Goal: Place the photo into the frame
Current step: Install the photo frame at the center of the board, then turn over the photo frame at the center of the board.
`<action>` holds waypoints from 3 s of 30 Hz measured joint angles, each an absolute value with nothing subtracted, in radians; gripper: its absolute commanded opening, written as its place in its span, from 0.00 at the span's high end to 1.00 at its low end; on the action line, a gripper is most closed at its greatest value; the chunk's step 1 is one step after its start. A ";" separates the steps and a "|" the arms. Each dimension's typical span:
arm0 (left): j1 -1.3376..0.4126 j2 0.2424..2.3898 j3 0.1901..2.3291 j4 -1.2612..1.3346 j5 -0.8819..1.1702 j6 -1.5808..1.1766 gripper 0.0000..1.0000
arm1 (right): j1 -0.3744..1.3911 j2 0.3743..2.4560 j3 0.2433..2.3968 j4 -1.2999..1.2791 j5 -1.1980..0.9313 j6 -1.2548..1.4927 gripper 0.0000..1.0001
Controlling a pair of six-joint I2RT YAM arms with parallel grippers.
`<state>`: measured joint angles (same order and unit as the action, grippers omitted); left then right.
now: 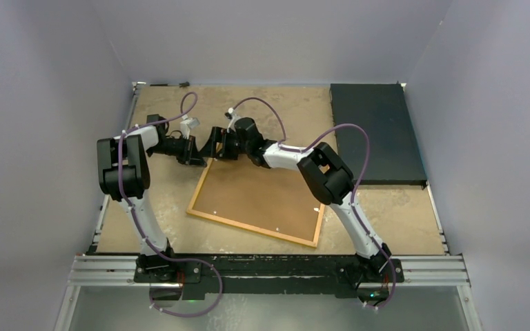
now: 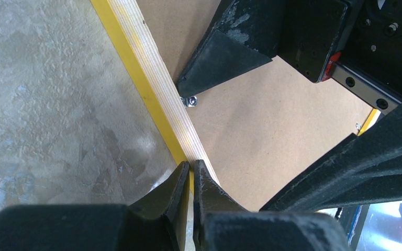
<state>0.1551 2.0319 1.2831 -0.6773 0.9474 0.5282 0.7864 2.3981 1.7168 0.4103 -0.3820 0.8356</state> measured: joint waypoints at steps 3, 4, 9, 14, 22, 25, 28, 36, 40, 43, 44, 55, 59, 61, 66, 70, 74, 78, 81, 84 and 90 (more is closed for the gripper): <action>0.155 2.032 1.285 -0.689 0.947 0.535 0.96 | 0.783 2.400 1.720 0.410 -0.413 0.813 0.05; 0.155 2.032 1.285 -0.697 0.947 0.536 0.94 | 0.782 2.400 1.722 0.405 -0.421 0.798 0.05; 0.163 2.030 1.302 -0.745 0.940 0.563 0.85 | 0.786 2.339 1.695 0.321 -0.405 0.618 0.06; 0.215 2.017 1.327 -0.842 0.877 0.625 0.75 | 0.801 2.006 1.431 0.225 -0.319 0.389 0.11; 0.294 1.865 1.386 -0.992 0.809 0.705 0.72 | 0.960 1.527 0.960 0.212 -0.214 0.190 0.13; 0.293 1.783 1.386 -1.036 0.789 0.727 0.71 | 1.045 1.506 0.836 0.177 -0.182 0.163 0.11; 0.292 1.697 1.386 -1.074 0.771 0.745 0.70 | 1.104 1.506 0.791 0.146 -0.127 0.150 0.13; 0.292 1.548 1.367 -1.129 0.728 0.765 0.66 | 1.246 1.549 0.791 0.173 0.000 0.123 0.49; 0.292 1.500 1.335 -1.131 0.709 0.761 0.62 | 1.292 1.607 0.797 0.178 0.063 0.110 0.59; 0.292 1.465 1.324 -1.126 0.703 0.755 0.58 | 1.317 1.630 0.816 0.182 0.118 0.105 0.69; 0.292 1.452 1.322 -1.121 0.702 0.752 0.58 | 1.326 1.636 0.820 0.184 0.139 0.102 0.72; 0.292 1.305 1.183 -1.076 0.760 0.819 0.50 | 1.378 1.695 0.857 0.202 0.295 0.086 0.69; 0.292 1.274 1.121 -1.063 0.794 0.873 0.50 | 1.382 1.709 0.856 0.195 0.318 0.086 0.64; 0.292 1.273 1.114 -1.059 0.813 0.884 0.50 | 1.382 1.708 0.847 0.195 0.331 0.084 0.61; 0.292 1.274 1.114 -1.046 0.844 0.894 0.50 | 1.381 1.708 0.837 0.193 0.346 0.077 0.58; 0.292 1.274 1.114 -1.044 0.852 0.902 0.50 | 1.380 1.682 0.828 0.193 0.351 0.058 0.56; 0.292 1.281 1.114 -1.044 0.863 0.904 0.50 | 1.355 1.627 0.826 0.212 0.367 0.019 0.55; 0.292 1.291 1.114 -1.045 0.873 0.906 0.49 | 1.301 1.628 0.832 0.225 0.373 -0.010 0.52; 0.292 1.296 1.114 -1.054 0.883 0.916 0.49 | 1.271 1.643 0.832 0.225 0.365 -0.020 0.51; 0.292 1.301 1.115 -1.071 0.887 0.936 0.48 | 1.265 1.660 0.832 0.224 0.339 -0.022 0.52; 0.292 1.312 1.119 -1.094 0.893 0.973 0.43 | 1.268 1.663 0.832 0.240 0.288 -0.019 0.54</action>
